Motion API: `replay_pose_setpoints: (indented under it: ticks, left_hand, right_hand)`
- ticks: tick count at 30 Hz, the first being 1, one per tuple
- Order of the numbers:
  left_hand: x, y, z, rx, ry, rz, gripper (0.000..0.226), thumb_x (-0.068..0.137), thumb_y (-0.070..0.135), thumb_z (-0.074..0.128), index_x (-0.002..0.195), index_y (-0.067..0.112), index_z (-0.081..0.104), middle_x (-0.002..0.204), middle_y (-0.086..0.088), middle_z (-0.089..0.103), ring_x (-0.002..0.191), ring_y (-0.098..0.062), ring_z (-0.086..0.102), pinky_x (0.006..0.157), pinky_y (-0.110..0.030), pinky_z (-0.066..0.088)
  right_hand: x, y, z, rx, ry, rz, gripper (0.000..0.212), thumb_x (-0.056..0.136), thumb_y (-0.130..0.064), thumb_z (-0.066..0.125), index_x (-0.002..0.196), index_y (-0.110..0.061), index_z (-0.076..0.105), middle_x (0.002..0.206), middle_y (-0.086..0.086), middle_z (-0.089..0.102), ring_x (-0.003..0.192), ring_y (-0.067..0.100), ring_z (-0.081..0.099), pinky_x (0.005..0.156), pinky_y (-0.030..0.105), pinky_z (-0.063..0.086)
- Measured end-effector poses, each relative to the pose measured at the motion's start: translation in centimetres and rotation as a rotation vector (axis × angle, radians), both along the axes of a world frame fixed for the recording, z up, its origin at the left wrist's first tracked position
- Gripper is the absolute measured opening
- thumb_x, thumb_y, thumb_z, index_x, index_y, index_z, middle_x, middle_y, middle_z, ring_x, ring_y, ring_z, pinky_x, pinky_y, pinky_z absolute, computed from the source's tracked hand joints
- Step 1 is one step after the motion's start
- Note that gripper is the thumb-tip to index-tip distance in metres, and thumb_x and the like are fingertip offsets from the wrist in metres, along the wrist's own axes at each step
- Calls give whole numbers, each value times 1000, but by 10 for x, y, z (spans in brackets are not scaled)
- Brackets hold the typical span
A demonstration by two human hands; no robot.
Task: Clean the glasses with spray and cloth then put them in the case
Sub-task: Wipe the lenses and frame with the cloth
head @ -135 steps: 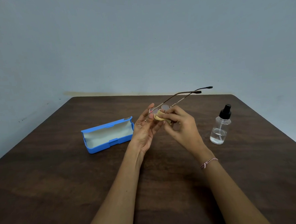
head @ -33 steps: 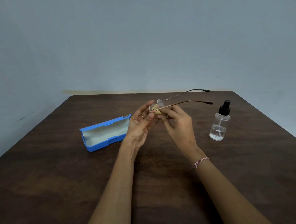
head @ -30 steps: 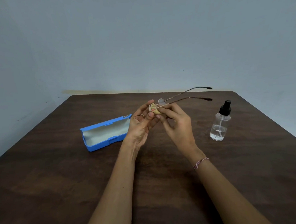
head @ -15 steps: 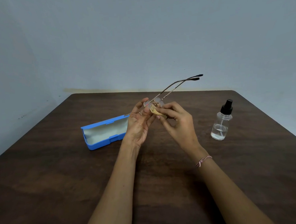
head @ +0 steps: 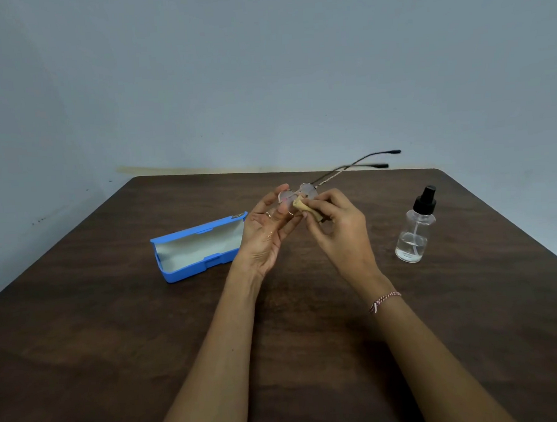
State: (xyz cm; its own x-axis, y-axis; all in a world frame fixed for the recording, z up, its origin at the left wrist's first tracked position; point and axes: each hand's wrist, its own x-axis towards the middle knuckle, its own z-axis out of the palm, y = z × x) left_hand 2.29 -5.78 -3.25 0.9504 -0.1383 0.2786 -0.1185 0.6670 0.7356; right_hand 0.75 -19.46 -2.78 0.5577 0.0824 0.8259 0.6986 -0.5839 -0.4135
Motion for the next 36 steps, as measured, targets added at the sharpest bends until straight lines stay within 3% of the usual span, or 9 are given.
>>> replay_pose_setpoints:
  ticks: [5, 8, 11, 15, 19, 25, 29, 32, 36]
  left_hand:
    - [-1, -6, -4, 158, -5, 22, 37, 70, 4, 64, 106, 14, 64, 92, -1, 74, 84, -12, 70, 73, -24, 57]
    - [-1, -6, -3, 135, 6, 62, 35, 72, 1, 63, 106, 13, 64, 91, -2, 74, 82, -12, 70, 70, -23, 57]
    - [0, -2, -2, 100, 8, 74, 29, 81, -4, 57, 104, 13, 63, 89, -2, 74, 79, -12, 71, 69, -22, 57]
    - [-2, -5, -2, 130, 6, 9, 33, 69, 5, 63, 100, 16, 70, 90, 0, 74, 80, -10, 70, 69, -22, 56]
    - [-1, -6, -2, 130, -17, -5, 33, 56, 15, 75, 89, 23, 77, 92, 2, 74, 85, -10, 69, 72, -22, 56]
    - [3, 0, -4, 82, -28, 0, 45, 50, 22, 86, 93, 19, 76, 94, -3, 74, 85, -14, 70, 71, -23, 57]
    - [1, -3, -5, 135, -55, -93, 55, 44, 30, 92, 95, 19, 76, 97, -2, 74, 86, -13, 70, 76, -27, 57]
    - [2, -2, -4, 96, -53, -87, 57, 43, 31, 93, 96, 20, 76, 94, -1, 74, 81, -11, 70, 73, -26, 57]
    - [6, 5, -4, 45, -40, -35, 57, 44, 34, 93, 96, 22, 75, 97, -2, 73, 88, -15, 70, 69, -24, 57]
  right_hand:
    - [-1, 3, 1, 9, 73, -104, 24, 88, -8, 63, 111, -11, 68, 101, 5, 60, 90, 15, 60, 79, 24, 51]
    - [-3, 4, 1, 1, 97, -117, 20, 85, -9, 65, 104, -10, 70, 90, 3, 58, 74, 7, 55, 69, 8, 43]
    - [-4, 4, 1, -18, 98, -95, 18, 83, -8, 67, 100, -7, 71, 82, -1, 55, 65, 3, 49, 62, 3, 39]
    - [-4, 4, 3, 53, 53, -45, 23, 85, -6, 66, 106, -12, 70, 98, 3, 61, 84, 2, 56, 76, 9, 46]
    - [-5, 4, 3, 137, 38, 66, 23, 83, -5, 69, 105, -11, 71, 101, 0, 62, 91, 4, 59, 78, 9, 47]
    - [0, -4, 2, 104, 101, 101, 14, 81, -11, 72, 95, -10, 73, 88, -10, 60, 77, -3, 58, 67, 8, 46]
    - [1, -5, 2, 112, 56, 74, 19, 84, -5, 67, 102, -9, 71, 94, 1, 62, 85, 4, 58, 73, 14, 49]
    - [-2, -4, 3, 130, 89, 234, 24, 85, -4, 66, 106, -15, 68, 99, -8, 59, 98, 7, 58, 81, 22, 51]
    - [-2, -5, 3, 127, 209, 297, 23, 84, -7, 68, 105, -17, 69, 97, -8, 61, 88, 14, 61, 71, 29, 53]
